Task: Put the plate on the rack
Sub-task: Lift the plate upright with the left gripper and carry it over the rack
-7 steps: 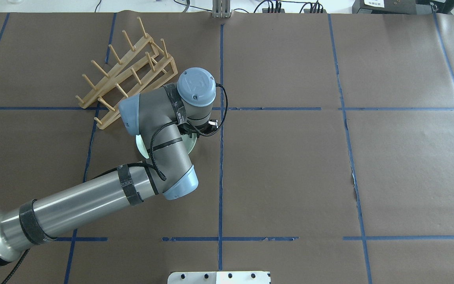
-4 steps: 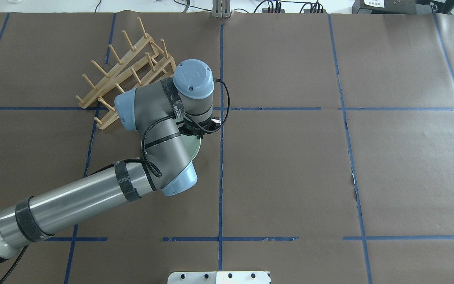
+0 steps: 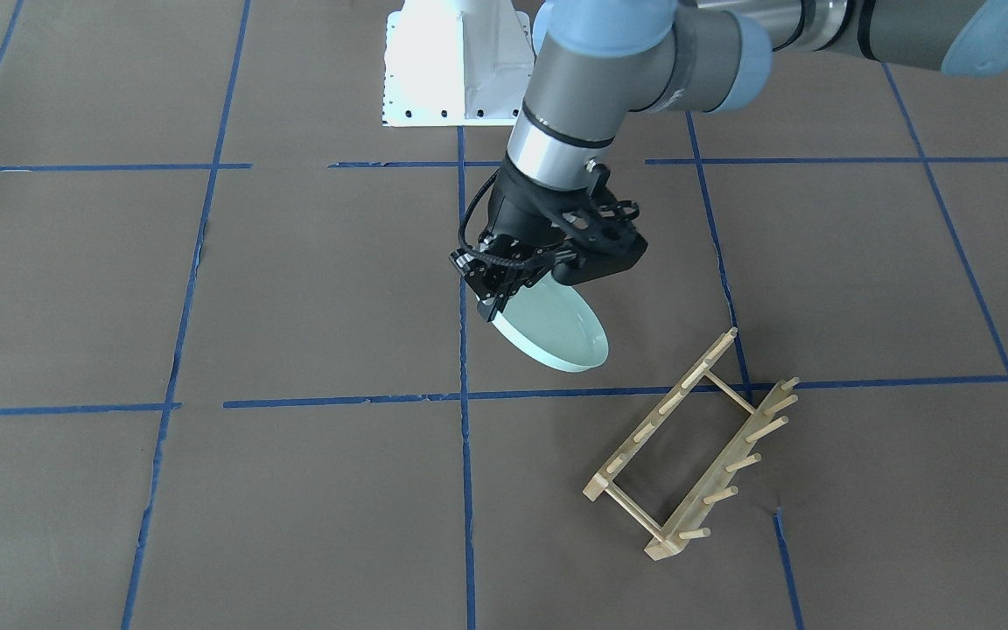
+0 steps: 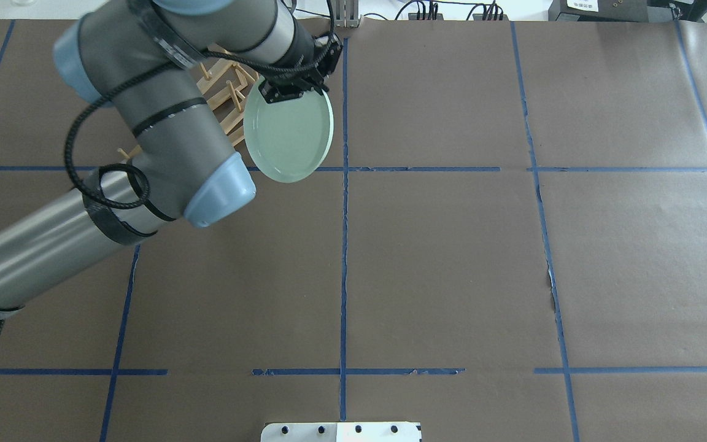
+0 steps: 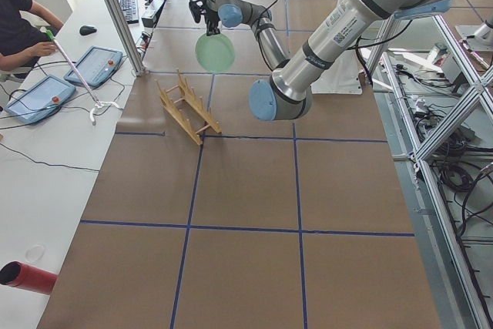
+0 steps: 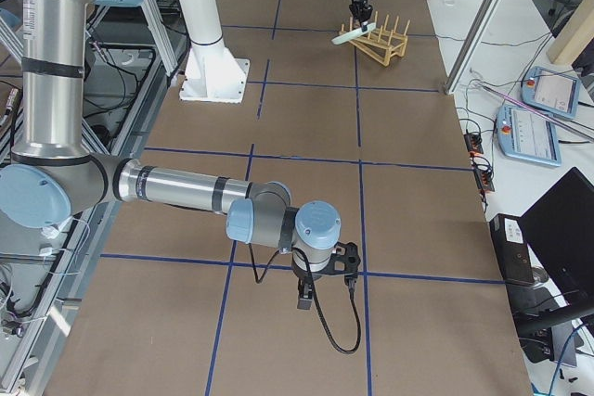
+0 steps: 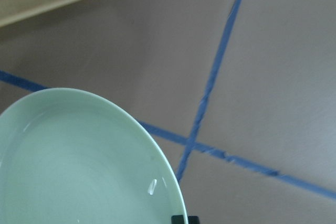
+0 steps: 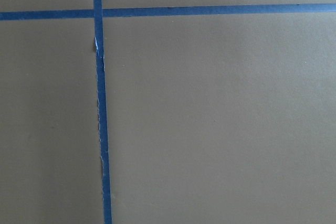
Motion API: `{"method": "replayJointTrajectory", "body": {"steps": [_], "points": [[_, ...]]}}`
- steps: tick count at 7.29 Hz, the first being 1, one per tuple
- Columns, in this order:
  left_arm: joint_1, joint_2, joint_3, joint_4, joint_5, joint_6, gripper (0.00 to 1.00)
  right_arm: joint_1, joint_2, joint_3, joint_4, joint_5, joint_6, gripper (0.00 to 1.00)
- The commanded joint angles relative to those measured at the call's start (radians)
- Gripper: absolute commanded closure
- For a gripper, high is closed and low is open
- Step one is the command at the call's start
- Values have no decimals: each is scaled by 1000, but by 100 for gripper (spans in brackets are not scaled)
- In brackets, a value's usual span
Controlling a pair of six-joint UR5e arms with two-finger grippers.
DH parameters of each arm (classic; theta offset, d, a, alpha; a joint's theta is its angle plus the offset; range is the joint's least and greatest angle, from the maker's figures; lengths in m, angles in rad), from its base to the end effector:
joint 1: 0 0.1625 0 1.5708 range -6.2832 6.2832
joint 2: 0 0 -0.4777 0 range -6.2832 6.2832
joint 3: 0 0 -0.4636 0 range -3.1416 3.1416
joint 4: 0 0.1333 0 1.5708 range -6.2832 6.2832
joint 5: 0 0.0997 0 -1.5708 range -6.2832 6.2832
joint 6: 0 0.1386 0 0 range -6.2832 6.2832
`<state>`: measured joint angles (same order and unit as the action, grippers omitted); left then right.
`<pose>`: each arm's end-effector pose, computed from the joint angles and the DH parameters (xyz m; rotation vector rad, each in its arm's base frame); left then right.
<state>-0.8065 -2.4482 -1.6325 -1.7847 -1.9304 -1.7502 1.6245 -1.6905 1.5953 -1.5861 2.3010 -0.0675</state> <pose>0.4927 -0.6361 0.0552 0.0494 1.2056 -0.6597 0.0672 -0.4893 0.7945 -0.0612 -0.7345 0.0272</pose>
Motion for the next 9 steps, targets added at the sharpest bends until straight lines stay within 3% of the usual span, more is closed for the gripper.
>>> {"method": "replayJointTrajectory", "body": {"steps": [1,3,5,6,9], "points": [[-168,113,-26,-324,4,-263,100,0,0,0,0,0,0,0],[-256,253,12,-590,42,-272,100,0,0,0,0,0,0,0],[-250,253,104,-805,193,-365,100,0,0,0,0,0,0,0],[-247,253,149,-885,209,-358,100,0,0,0,0,0,0,0],[-180,255,187,-906,214,-336,100,0,0,0,0,0,0,0]]}}
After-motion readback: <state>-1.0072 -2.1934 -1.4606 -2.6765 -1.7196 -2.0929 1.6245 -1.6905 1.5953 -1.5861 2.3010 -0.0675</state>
